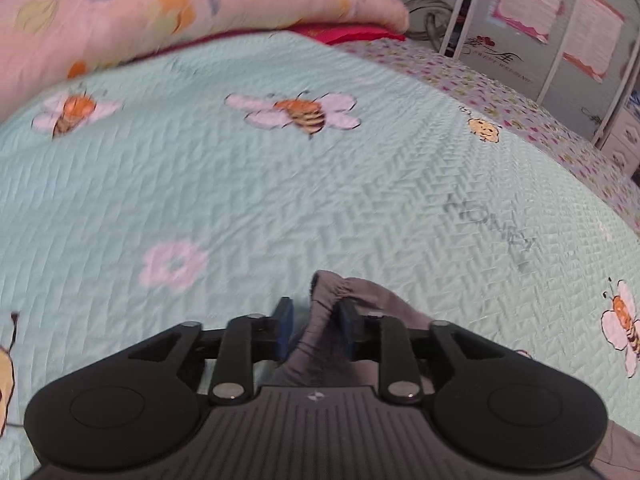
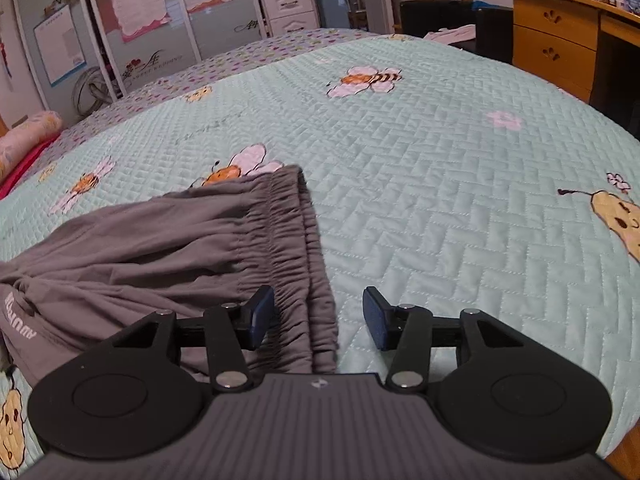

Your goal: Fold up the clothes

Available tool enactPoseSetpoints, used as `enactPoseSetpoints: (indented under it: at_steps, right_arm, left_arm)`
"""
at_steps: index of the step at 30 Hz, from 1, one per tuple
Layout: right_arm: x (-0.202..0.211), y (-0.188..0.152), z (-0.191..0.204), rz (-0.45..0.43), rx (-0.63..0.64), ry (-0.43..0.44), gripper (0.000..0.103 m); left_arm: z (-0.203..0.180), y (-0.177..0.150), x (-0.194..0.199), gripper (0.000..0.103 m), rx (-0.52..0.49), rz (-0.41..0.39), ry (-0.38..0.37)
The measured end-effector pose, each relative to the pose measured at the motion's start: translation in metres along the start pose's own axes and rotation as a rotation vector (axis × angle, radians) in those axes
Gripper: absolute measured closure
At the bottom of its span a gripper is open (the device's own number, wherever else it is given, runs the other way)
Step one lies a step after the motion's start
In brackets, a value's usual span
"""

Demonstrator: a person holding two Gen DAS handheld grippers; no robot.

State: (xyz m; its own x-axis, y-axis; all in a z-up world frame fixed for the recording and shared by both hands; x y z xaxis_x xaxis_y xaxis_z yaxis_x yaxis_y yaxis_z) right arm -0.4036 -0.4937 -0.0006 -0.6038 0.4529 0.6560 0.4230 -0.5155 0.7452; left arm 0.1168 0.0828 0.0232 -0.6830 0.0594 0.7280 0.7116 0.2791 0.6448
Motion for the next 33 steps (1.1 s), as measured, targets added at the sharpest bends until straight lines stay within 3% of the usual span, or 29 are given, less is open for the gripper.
enactPoseSetpoints:
  at_steps: [7, 10, 13, 15, 17, 23, 27, 29, 33]
  right_arm:
    - [-0.001, 0.002, -0.001, -0.013, -0.036, 0.009, 0.048]
    - [-0.002, 0.005, 0.001, -0.020, -0.040, 0.015, 0.045]
    - [-0.001, 0.011, 0.003, -0.037, -0.043, 0.043, 0.044]
    - [-0.001, 0.018, 0.004, -0.056, -0.037, 0.052, 0.041]
    - [-0.005, 0.027, 0.002, -0.075, -0.042, 0.057, 0.037]
    - [-0.050, 0.057, -0.012, -0.039, -0.099, 0.117, 0.032]
    - [-0.090, 0.067, -0.017, 0.037, -0.176, 0.181, 0.032]
    - [-0.101, 0.070, -0.014, 0.044, -0.199, 0.224, 0.026]
    - [-0.114, 0.075, 0.008, 0.081, -0.119, 0.337, 0.026]
  left_arm:
    - [0.028, -0.008, 0.020, 0.045, 0.090, 0.017, -0.028]
    - [0.038, -0.011, 0.028, 0.042, 0.138, 0.023, -0.045]
    - [0.058, -0.012, 0.034, 0.042, 0.349, 0.046, -0.115]
    - [0.065, -0.012, 0.044, 0.042, 0.393, 0.011, -0.094]
    - [0.058, -0.012, 0.058, 0.042, 0.322, -0.044, -0.071]
    - [-0.026, -0.041, 0.079, 0.039, -0.084, -0.052, -0.149]
    - [-0.070, -0.067, 0.084, 0.038, -0.152, -0.013, -0.248]
    - [-0.081, -0.075, 0.083, 0.038, -0.158, -0.002, -0.275]
    - [-0.095, -0.092, 0.081, 0.038, -0.202, 0.003, -0.297]
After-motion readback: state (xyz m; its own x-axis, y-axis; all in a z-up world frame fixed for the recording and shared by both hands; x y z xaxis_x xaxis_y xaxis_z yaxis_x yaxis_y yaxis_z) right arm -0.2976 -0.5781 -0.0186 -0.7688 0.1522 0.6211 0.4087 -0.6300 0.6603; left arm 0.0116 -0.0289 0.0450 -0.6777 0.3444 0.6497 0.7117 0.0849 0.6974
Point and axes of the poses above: each gripper's, at about its wrist camera, not at the fingertips, and x roughly against the way its jaws point, z to its left, y to its top, the point moved 6 cm from there along -x, roughly the way its jaws point, and after that the axes turned 6 degrees about x, right-handed, at the moved point
